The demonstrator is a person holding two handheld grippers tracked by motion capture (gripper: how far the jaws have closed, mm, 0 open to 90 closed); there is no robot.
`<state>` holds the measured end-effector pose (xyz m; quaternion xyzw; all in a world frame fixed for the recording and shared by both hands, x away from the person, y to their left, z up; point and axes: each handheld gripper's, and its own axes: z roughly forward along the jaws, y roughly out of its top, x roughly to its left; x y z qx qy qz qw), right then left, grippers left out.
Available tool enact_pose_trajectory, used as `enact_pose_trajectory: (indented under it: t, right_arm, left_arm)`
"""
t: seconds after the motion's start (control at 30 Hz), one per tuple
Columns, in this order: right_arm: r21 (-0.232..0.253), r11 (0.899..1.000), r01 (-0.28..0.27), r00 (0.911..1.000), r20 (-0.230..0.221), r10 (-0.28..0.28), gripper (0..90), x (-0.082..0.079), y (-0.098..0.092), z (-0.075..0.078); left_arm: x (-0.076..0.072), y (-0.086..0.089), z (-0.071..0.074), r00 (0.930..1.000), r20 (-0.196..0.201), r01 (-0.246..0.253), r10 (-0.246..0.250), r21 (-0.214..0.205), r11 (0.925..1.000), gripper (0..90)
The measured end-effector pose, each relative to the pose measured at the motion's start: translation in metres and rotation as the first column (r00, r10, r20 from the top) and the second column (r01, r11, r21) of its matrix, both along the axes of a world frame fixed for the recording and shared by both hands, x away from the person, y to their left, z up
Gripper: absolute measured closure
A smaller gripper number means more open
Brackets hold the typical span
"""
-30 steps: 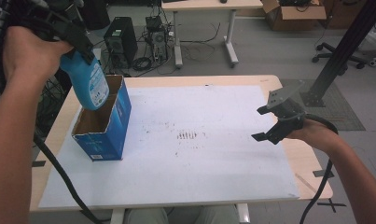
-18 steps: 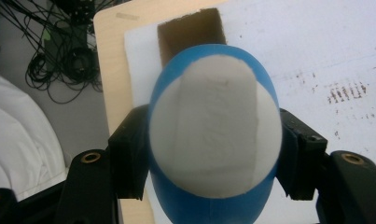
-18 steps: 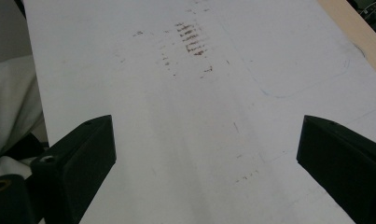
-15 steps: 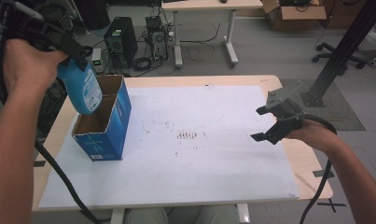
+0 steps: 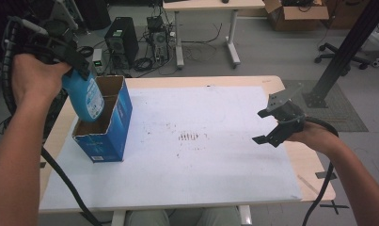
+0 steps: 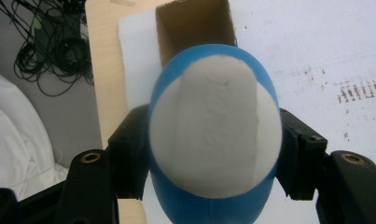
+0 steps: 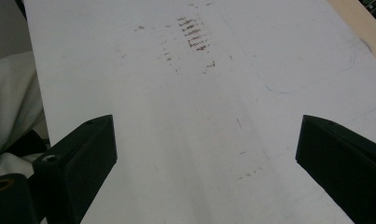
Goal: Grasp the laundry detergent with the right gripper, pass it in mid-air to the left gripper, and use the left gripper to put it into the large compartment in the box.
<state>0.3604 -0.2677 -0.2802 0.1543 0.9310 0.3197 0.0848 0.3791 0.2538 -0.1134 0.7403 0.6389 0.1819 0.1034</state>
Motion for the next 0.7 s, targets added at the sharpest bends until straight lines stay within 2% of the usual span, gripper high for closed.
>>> enact_pose_trajectory:
  t: [0.2, 0.37, 0.7]
  right_arm:
    - [-0.003, 1.0, 0.006, 1.0, -0.007, -0.006, 4.9, 0.0, -0.001, -0.001]
    - [-0.003, 1.0, 0.004, 1.0, -0.003, -0.004, 5.0, 0.0, -0.001, 0.0]
    - [-0.014, 1.0, 0.011, 0.9997, -0.022, -0.011, 5.0, 0.001, -0.001, -0.008]
  left_arm:
    - [0.005, 0.003, -0.02, 0.9998, -0.02, 0.002, -0.003, -0.006, 1.0, 38.1]
    - [0.008, 0.004, -0.034, 0.9998, -0.019, 0.0, 0.0, -0.012, 0.9999, 38.1]
    - [0.015, 0.007, -0.063, 0.9998, -0.016, -0.006, 0.006, -0.013, 0.9999, 38.1]
